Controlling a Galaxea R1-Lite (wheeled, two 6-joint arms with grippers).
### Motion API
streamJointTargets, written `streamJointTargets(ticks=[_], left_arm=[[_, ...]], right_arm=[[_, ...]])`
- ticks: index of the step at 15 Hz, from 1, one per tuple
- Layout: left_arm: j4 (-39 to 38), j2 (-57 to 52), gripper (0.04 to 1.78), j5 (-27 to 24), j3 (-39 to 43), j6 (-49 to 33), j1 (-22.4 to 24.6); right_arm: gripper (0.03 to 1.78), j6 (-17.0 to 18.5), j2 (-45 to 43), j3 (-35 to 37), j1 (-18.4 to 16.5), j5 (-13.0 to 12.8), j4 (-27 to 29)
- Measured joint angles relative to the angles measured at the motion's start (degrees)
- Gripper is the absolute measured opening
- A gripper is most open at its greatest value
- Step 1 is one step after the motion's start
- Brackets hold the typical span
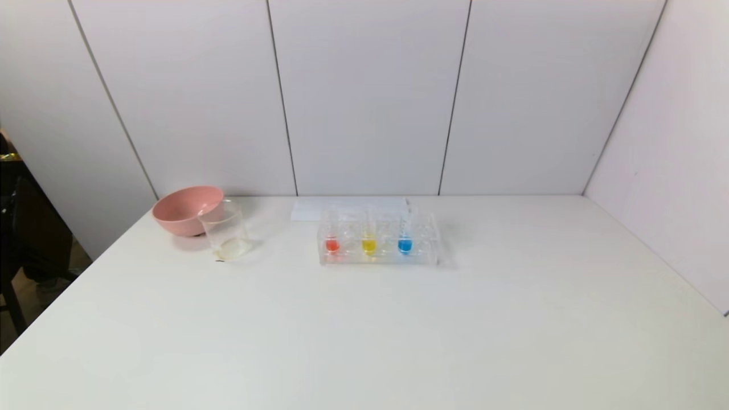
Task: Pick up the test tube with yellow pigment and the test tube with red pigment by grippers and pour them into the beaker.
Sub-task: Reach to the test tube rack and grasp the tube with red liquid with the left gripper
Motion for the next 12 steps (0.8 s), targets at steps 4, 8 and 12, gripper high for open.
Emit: streamJointTargets(ticks=[4,8,12], left_arm=[[-0.24,0.00,1.78,0.02,0.00,-0.02,0.00],[-0.40,0.00,1.78,0.09,0.00,-0.20,0.00],[1.10,0.11,1.78,-0.56,-2.74,-0.41,0.00]], right_arm=[[1.70,0.00,0.00,0.00,0.02,-0.04,-0.02],[1.70,0.00,0.00,0.00,0.02,-0.04,-0.02],[1.70,-0.02,0.00,0.00,0.02,-0.01,-0.02]])
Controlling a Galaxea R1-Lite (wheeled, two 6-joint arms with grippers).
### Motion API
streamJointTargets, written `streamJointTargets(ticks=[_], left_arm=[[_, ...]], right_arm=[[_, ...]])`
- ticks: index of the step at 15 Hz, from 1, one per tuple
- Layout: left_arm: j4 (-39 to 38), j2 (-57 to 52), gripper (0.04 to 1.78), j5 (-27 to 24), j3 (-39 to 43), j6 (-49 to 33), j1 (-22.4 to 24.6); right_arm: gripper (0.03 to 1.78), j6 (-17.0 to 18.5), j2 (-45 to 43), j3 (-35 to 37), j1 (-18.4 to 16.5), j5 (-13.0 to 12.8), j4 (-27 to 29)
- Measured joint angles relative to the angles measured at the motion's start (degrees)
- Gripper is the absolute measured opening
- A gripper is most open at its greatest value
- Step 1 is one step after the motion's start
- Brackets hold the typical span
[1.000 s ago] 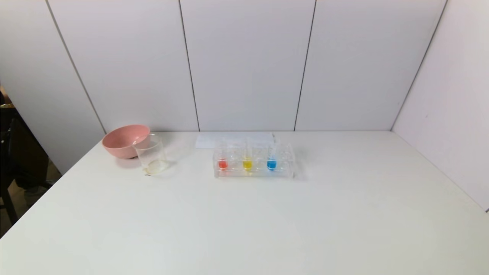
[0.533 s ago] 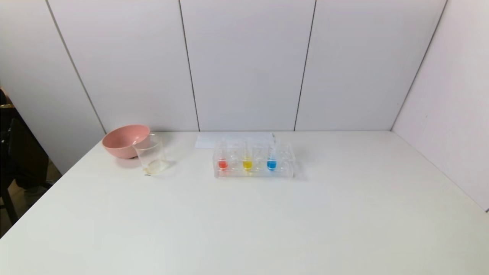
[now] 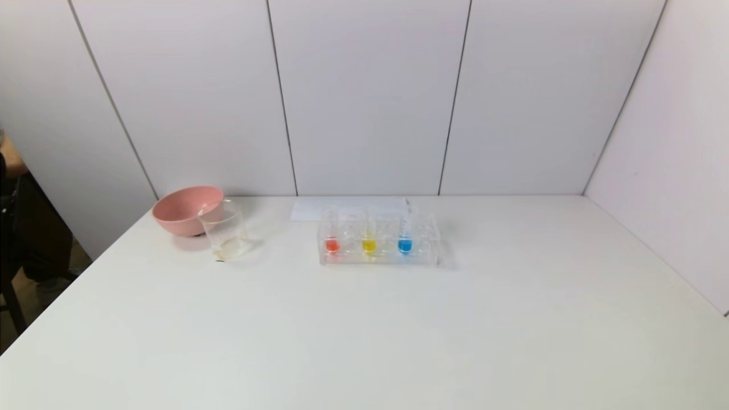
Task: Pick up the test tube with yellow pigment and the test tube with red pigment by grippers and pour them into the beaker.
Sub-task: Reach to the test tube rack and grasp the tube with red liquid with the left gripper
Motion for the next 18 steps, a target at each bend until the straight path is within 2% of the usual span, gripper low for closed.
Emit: streamJointTargets(ticks=[4,10,18], left_arm=[[3.36,1.68,1.78,-0.18,-6.23,-0.35,0.00],[1.84,11.93,1.78,-1.43,-16.24,-3.13,0.00],[-14.40,34.47,1.78,-3.55,-21.87,-4.50,-0.27]], right_arm=[[1.70,0.02,0.00,0.00,0.02,-0.02,0.02],[1.70,0.02,0.00,0.00,0.00,-0.02,0.00],[1.70,0.04,0.00,0.00,0.00,0.00,0.00]])
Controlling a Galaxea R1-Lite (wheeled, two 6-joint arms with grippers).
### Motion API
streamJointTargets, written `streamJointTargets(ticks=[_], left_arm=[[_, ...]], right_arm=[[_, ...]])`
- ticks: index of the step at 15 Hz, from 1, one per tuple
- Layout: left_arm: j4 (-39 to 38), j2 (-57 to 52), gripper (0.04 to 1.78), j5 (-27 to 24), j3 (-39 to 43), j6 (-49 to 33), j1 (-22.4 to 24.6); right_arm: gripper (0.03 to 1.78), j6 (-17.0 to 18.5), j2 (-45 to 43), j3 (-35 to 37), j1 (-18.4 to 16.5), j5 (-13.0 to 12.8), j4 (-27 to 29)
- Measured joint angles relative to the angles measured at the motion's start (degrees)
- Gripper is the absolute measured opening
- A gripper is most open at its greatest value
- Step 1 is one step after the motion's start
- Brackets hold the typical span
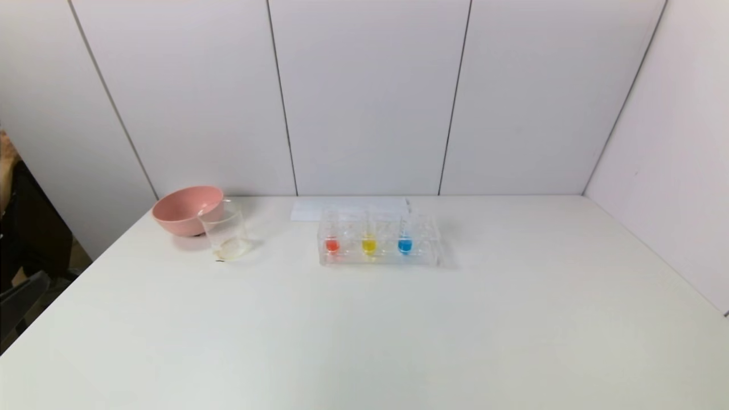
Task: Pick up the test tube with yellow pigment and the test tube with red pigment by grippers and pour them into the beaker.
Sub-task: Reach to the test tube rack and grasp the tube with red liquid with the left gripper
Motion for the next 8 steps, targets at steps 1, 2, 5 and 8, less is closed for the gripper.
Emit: streamJointTargets(ticks=[1,2,5,8], left_arm=[[-1.89,2.96,1.78,0.02,-0.52,-0.09,-0.46],[-3.75,5.91,1.78,0.00,-1.07,-0.11,-1.13],[-10.65,14.59,1.78,0.35,-2.34,-0.17,-4.90],[-17.20,22.70,1.78,0.61,-2.69,-0.67,-8.30]], right_arm=[[1.70,0.00,0.00,0.00,0.00,-0.02,0.00],[1.70,-0.01,0.00,0.00,0.00,0.00,0.00],[1.70,0.00,0.00,0.00,0.00,0.00,-0.02],[1.70,-0.04,0.00,0.00,0.02,0.00,0.00]])
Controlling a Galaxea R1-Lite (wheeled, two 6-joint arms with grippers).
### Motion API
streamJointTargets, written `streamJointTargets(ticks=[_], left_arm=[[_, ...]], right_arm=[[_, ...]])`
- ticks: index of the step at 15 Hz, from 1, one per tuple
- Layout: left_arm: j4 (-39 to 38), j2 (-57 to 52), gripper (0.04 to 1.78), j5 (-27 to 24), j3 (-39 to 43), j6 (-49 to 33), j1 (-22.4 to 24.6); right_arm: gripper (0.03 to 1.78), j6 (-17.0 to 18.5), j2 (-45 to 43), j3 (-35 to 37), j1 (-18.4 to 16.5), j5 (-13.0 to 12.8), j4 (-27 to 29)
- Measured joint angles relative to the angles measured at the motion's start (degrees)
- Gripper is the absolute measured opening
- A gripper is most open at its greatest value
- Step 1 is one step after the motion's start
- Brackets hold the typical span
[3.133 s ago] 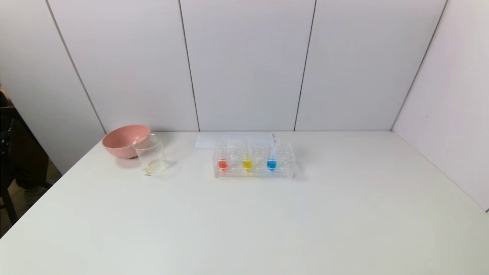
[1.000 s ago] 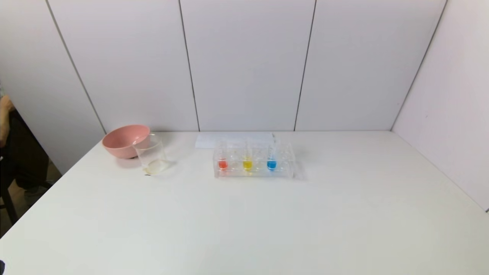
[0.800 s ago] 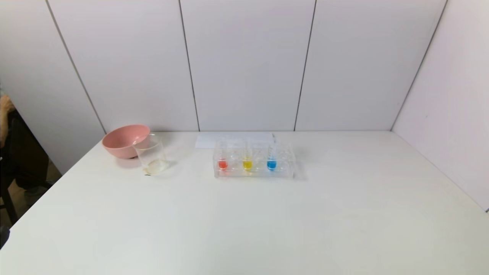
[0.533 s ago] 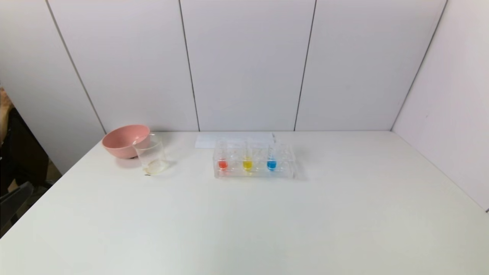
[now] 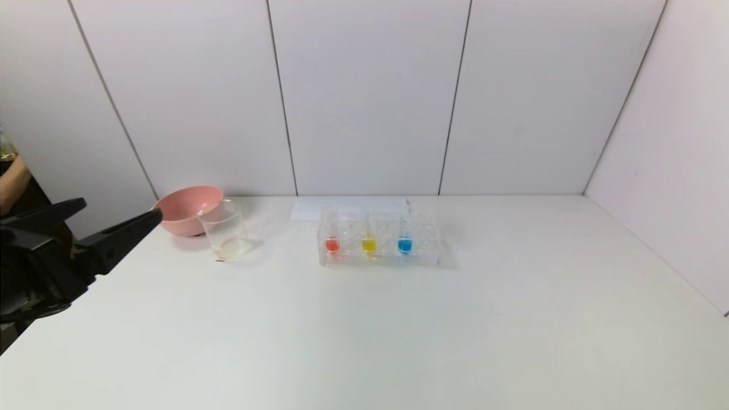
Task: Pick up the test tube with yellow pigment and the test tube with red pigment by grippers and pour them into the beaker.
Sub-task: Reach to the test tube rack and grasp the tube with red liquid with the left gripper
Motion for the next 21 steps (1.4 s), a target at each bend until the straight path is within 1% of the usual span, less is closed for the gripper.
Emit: streamJointTargets(ticks=[8,12,17,19,21], left_arm=[[-16.87,18.24,1.77,2.01,0.77,-0.05,-6.91],[-25.61,26.95,1.78,7.31,0.55,-0.41,-11.65],[-37.17,38.45,1.78,8.47,-0.61,-0.68,-15.04],[-39.36,41.69,1.78,8.69,-1.19,-0.72,-15.87],[-39.53,44.29,1.78,9.79,-2.16,-0.74,-16.79]], right_arm=[[1.70,0.02,0.00,0.00,-0.02,0.00,0.02],[1.70,0.02,0.00,0.00,0.00,0.00,0.02],[1.70,0.02,0.00,0.00,0.00,-0.02,0.00],[1.70,0.02,0.00,0.00,0.00,-0.02,0.00],[1.70,0.02,0.00,0.00,0.00,0.01,0.00]])
